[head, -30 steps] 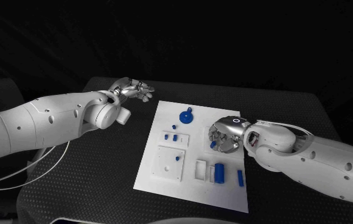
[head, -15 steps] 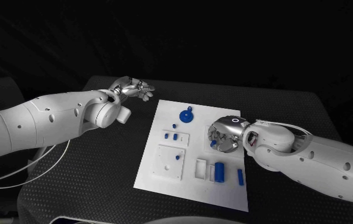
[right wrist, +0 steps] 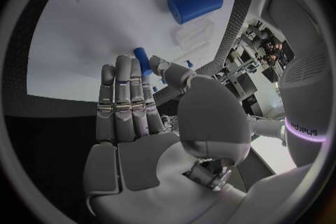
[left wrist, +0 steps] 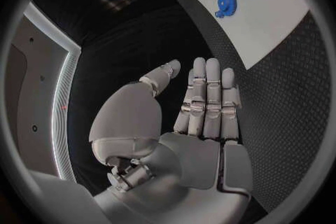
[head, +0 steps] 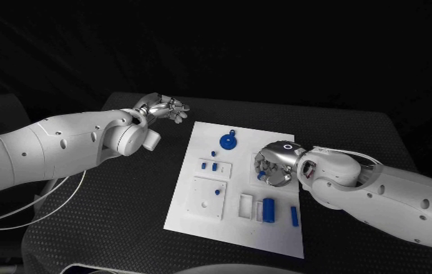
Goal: Assemble the parts on the task board
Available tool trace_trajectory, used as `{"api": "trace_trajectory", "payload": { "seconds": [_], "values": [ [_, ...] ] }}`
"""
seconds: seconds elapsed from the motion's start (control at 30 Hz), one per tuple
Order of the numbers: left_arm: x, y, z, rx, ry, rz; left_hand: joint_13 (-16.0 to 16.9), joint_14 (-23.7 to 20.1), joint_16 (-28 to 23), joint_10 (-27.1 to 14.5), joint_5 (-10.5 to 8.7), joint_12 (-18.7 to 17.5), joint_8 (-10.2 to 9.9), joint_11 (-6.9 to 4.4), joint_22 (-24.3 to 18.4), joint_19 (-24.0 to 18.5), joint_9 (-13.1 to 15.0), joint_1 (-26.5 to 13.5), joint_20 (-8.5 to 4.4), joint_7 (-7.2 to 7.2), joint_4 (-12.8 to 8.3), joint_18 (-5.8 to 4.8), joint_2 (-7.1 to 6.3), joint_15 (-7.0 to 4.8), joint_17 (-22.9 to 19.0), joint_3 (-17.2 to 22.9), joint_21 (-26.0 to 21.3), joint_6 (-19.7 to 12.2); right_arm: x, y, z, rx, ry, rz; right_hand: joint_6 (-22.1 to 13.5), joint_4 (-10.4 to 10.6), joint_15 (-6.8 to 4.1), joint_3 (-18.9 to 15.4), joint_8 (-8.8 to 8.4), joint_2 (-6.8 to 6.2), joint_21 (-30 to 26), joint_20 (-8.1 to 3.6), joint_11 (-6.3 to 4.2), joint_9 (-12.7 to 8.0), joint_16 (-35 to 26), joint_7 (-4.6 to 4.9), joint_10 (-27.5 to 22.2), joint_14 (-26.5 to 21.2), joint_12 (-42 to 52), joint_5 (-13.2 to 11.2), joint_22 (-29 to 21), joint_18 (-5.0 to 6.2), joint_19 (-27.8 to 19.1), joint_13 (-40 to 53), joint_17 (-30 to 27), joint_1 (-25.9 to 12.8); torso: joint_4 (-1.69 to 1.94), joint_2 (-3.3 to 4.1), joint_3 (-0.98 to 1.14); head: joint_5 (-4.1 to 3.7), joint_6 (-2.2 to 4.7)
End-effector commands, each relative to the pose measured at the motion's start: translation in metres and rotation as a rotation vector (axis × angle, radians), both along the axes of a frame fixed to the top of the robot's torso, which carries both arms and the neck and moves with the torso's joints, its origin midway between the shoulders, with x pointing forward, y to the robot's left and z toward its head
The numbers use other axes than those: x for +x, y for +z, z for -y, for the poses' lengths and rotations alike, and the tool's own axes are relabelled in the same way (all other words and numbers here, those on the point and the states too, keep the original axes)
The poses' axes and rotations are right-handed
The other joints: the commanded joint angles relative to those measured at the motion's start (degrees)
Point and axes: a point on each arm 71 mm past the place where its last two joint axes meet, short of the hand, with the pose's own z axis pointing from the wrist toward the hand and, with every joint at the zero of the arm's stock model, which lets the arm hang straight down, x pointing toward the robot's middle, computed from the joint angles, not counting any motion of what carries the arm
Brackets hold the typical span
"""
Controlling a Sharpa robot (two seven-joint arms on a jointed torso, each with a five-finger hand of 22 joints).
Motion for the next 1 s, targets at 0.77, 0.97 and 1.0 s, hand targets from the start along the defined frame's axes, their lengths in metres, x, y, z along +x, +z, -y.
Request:
{"api": "trace_trajectory", "payload": {
  "seconds": [0.77, 0.97, 1.0],
  "values": [
    [0.001, 0.001, -0.001, 0.001, -0.008, 0.001, 0.1, -0.2, -0.1, -0.3, -0.20, -0.3, -0.2, -0.11, 1.2, -0.2, -0.1, 0.0, 0.06, 0.07, 0.3, -0.26, -0.14, 0.04, -0.1, -0.1, -0.3, -0.4, -0.013, 0.021, -0.003, 0.110, -0.003, 0.022, 0.8, -0.7, -0.26, 1.5, 0.85, 0.40, 0.9, -0.24, -0.15, 1.2, 0.7, -0.23, 0.9, 0.5, 0.5, -0.1, 1.3, 0.80, 0.6, 0.9, 0.9, -0.4, -0.07, -0.05, -0.06, 0.58, 0.12],
    [0.001, 0.001, 0.000, 0.000, -0.011, -0.004, 0.1, -0.2, -0.1, -0.3, -0.20, -0.3, -0.2, -0.11, 1.2, -0.2, -0.1, -0.1, 0.06, 0.08, 0.3, -0.26, -0.16, 0.04, -0.1, -0.1, -0.3, -0.4, -0.016, 0.035, -0.003, 0.136, 0.000, 0.025, 0.9, -0.8, -0.27, 1.5, 0.87, 0.39, 0.9, -0.25, -0.15, 1.3, 0.7, -0.24, 0.9, 0.5, 0.5, -0.1, 1.3, 0.80, 0.6, 0.9, 0.9, -0.4, -0.05, -0.03, -0.06, 0.88, 0.16],
    [0.001, 0.001, 0.000, 0.000, -0.009, -0.003, 0.1, -0.2, -0.1, -0.3, -0.20, -0.3, -0.2, -0.10, 1.2, -0.2, -0.1, -0.1, 0.07, 0.08, 0.3, -0.26, -0.18, 0.04, -0.1, -0.1, -0.3, -0.4, -0.016, 0.038, -0.004, 0.145, 0.002, 0.023, 0.9, -0.8, -0.27, 1.5, 0.87, 0.39, 0.9, -0.25, -0.15, 1.3, 0.7, -0.24, 0.9, 0.5, 0.5, -0.1, 1.3, 0.80, 0.6, 0.9, 0.9, -0.4, -0.05, -0.04, -0.07, 1.00, 0.16]
  ]
}}
